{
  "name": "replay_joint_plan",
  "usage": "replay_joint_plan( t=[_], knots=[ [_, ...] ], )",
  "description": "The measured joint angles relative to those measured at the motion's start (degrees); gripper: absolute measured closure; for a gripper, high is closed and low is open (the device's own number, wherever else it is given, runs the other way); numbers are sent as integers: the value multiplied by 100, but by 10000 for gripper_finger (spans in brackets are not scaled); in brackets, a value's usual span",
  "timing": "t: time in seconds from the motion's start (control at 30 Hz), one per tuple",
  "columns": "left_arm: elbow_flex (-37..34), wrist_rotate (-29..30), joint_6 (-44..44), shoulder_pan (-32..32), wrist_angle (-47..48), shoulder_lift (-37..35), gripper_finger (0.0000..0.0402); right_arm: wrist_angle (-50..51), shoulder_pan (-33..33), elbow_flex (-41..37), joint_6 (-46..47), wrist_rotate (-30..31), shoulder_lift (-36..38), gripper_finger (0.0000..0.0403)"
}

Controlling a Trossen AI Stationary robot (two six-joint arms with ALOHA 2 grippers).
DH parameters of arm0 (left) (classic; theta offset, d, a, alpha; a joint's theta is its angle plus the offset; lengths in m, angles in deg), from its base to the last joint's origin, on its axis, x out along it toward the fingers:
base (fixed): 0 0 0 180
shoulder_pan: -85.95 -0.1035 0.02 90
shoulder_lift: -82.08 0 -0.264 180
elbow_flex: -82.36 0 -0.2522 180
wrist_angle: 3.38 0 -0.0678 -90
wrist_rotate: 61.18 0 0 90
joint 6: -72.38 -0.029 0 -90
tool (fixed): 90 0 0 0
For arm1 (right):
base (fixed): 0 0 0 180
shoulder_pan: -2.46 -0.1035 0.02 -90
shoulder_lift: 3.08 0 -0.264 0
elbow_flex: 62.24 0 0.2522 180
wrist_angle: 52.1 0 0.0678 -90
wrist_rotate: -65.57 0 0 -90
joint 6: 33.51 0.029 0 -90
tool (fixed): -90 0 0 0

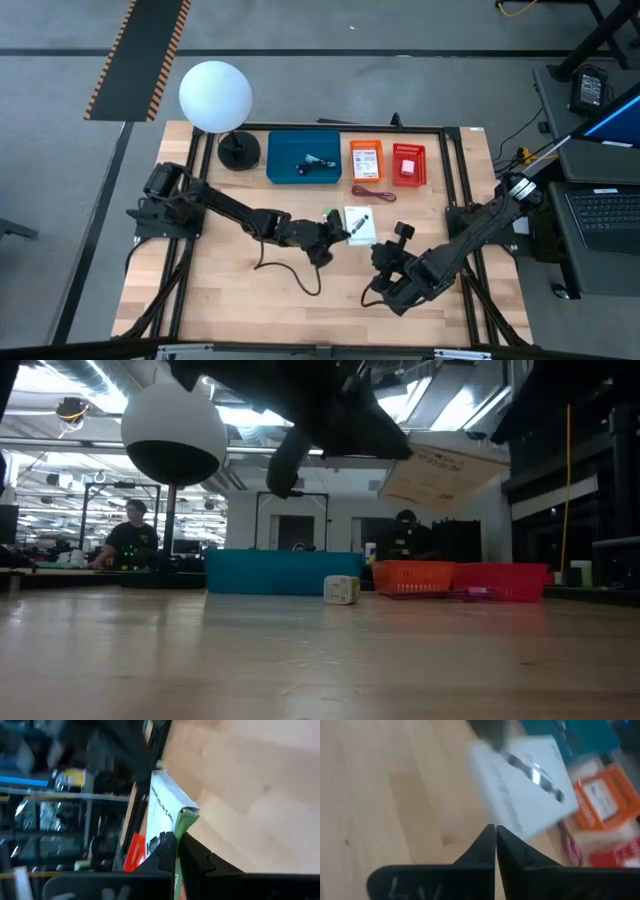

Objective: Pick and place items into bin
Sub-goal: Put the white card reader box into the orange bin

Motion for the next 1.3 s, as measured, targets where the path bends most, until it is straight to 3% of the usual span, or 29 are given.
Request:
replay_joint_plan(
  t=[0.33, 0.8, 1.03, 1.3],
  knots=[
    [2, 192, -223, -199, 13, -2, 398, 2, 1, 505, -1155, 594, 0, 364],
    [9, 338, -539, -280, -23, -4, 398, 33, 10, 505, -1605, 626, 0, 291],
    [10, 337, -206, -391, -26, -7, 398, 16, 119, 507, -1483, 532, -77, 251],
    [11, 119, -146, -431, -63, -7, 398, 31, 432, 507, -2080, 562, -498, 234]
  ],
)
